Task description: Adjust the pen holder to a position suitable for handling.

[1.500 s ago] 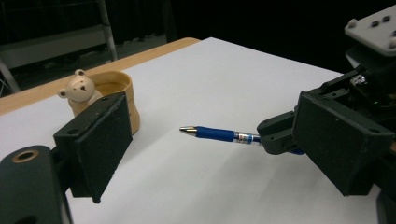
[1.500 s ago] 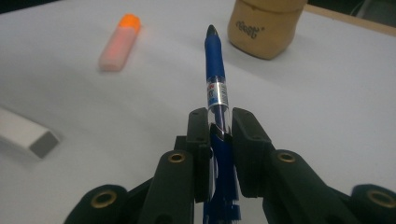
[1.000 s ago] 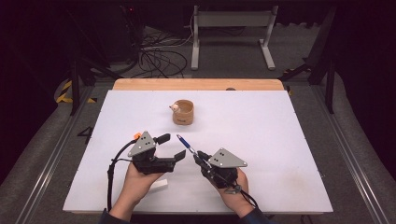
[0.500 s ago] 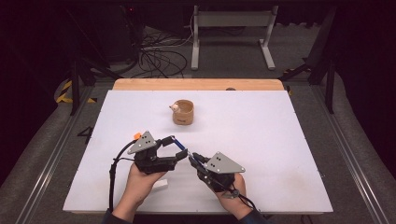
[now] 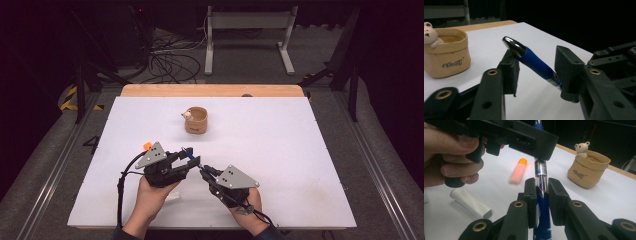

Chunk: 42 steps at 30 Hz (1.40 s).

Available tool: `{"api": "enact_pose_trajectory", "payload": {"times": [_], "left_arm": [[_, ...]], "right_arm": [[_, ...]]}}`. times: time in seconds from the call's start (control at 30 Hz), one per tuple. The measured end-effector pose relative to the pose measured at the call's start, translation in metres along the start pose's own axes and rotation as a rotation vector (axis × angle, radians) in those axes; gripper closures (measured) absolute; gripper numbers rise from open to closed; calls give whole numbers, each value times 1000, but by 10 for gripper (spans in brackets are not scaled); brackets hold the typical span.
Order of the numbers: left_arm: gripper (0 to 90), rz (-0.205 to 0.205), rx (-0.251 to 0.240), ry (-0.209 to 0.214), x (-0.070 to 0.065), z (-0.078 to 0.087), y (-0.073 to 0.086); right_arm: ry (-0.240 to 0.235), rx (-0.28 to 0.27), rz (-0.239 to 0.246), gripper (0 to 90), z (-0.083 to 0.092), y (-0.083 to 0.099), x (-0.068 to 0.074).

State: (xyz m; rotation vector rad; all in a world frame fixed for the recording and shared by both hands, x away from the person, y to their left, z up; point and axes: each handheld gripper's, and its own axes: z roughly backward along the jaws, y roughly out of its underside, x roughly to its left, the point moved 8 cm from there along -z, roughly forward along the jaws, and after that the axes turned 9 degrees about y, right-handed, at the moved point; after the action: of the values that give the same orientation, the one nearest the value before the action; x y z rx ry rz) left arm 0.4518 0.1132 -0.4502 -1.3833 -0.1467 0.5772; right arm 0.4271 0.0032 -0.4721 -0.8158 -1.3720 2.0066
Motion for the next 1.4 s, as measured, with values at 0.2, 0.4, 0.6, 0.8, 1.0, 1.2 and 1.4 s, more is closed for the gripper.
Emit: {"api": "enact_pose_trajectory", "payload": {"times": [0.2,0.4,0.6,0.8,1.0,1.2,1.4], "left_arm": [[666,-2,-12,23,-4,0,-2],[749,-17,-20,69,-14,-2,-5],[797,-59,2,87,-25,-7,-6],[797,-71,9,86,-25,-8,-7],[797,-102,26,58,-21,-10,-10],[797,-107,27,31,-12,-10,-16],[797,-141,49,2,-4,-9,-24]], "right_arm": [[5,7,6,786,-2,2,1],[8,12,7,787,-3,4,1],[7,17,6,787,-5,6,0],[-8,9,5,751,-6,7,-2],[-40,17,-25,585,-6,5,-8],[-37,36,-59,456,-6,8,-21],[-30,27,-90,331,-2,7,-38]]}}
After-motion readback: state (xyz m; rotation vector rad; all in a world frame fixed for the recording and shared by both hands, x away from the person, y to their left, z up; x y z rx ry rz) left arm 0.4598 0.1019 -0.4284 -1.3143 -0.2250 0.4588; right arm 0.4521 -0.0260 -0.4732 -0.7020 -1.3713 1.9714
